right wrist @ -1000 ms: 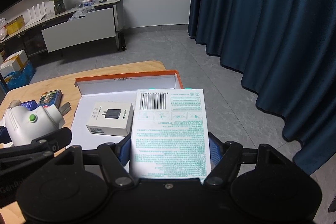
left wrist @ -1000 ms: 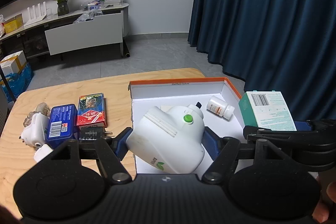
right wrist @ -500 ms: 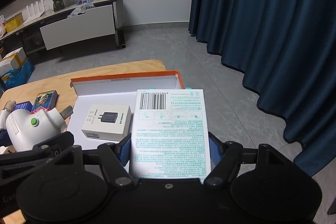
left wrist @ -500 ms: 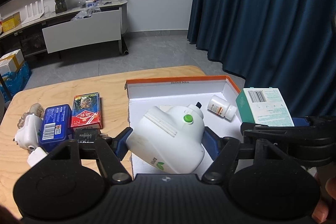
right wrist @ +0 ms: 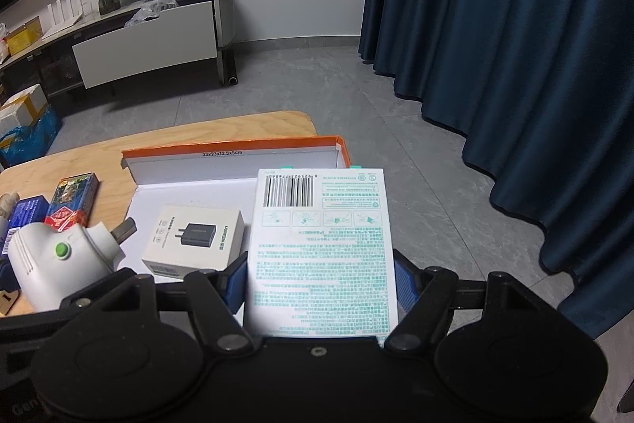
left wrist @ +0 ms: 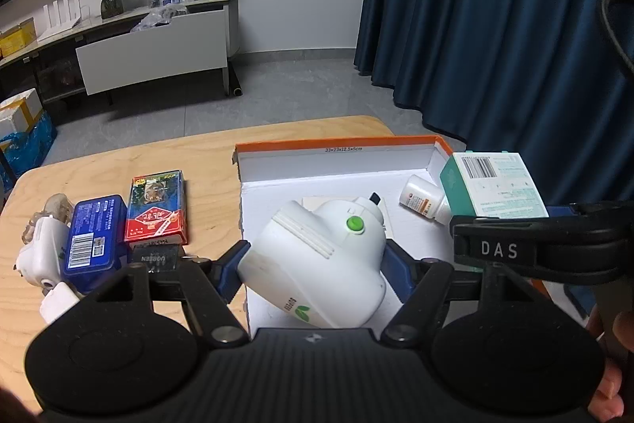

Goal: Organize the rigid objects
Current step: 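Lower the teal box into the white box with the right gripper while the left lowers the adapter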

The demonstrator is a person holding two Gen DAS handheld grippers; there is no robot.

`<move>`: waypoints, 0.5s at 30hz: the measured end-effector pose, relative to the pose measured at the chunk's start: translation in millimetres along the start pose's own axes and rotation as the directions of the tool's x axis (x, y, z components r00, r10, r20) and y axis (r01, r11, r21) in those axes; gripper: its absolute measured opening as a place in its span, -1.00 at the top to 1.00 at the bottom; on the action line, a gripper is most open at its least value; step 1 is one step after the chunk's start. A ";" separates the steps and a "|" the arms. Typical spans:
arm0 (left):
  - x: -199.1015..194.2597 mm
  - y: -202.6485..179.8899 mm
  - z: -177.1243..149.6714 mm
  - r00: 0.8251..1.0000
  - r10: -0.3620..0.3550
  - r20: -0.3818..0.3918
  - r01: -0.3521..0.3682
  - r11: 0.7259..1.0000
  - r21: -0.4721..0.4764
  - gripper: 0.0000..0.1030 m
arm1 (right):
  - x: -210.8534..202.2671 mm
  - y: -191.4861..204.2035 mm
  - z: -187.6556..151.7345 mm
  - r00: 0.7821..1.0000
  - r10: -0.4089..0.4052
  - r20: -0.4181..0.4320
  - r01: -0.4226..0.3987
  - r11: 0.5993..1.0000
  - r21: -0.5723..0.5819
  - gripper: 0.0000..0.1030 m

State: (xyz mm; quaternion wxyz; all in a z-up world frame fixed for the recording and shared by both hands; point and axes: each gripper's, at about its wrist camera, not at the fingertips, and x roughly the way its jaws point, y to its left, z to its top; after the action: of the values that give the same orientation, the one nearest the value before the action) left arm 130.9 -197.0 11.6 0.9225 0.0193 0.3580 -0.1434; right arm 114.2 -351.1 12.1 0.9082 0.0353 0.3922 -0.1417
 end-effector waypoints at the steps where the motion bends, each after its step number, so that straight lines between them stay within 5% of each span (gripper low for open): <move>1: 0.9 0.0 0.4 1.000 0.000 -0.001 0.000 1.000 -0.001 -0.40 | 1.1 0.0 0.9 1.000 0.000 -0.001 0.000 1.000 -0.001 -0.63; 15: 11.1 -4.6 1.0 1.000 -0.012 -0.010 0.012 1.000 0.016 -0.40 | 19.5 1.1 9.3 1.000 0.012 -0.021 -0.012 1.000 -0.006 -0.63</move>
State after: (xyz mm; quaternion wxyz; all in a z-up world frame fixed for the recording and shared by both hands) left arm 138.1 -204.4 5.2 0.9197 0.0254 0.3613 -0.1516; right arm 133.7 -356.1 4.4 0.9049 0.0366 0.4021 -0.1349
